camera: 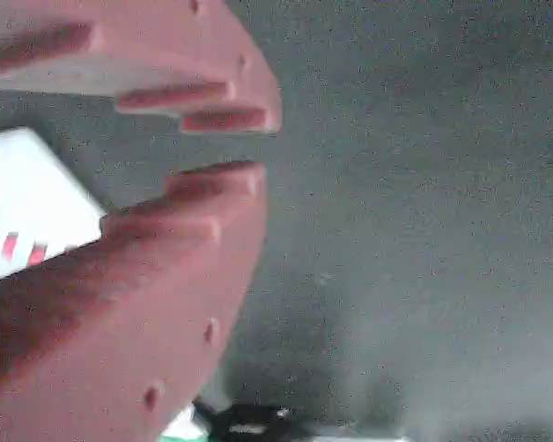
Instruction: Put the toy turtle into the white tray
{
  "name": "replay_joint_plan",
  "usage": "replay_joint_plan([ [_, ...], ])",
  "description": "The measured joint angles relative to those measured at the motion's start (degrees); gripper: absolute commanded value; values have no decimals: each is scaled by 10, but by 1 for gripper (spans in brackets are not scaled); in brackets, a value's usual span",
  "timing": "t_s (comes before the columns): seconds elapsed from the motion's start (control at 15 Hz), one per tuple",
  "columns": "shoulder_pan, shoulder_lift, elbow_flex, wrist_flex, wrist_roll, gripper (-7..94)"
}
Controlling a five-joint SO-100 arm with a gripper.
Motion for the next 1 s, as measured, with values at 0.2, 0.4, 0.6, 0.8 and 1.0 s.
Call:
replay_joint_plan([
  [0.2,-25,74,2,94,1,0],
  [0.4,-29,99,2,166,1,0],
  [0.6,-43,116,2,208,1,0],
  [0.8,-39,116,2,208,1,0],
  [1.0,-39,116,2,208,1,0],
])
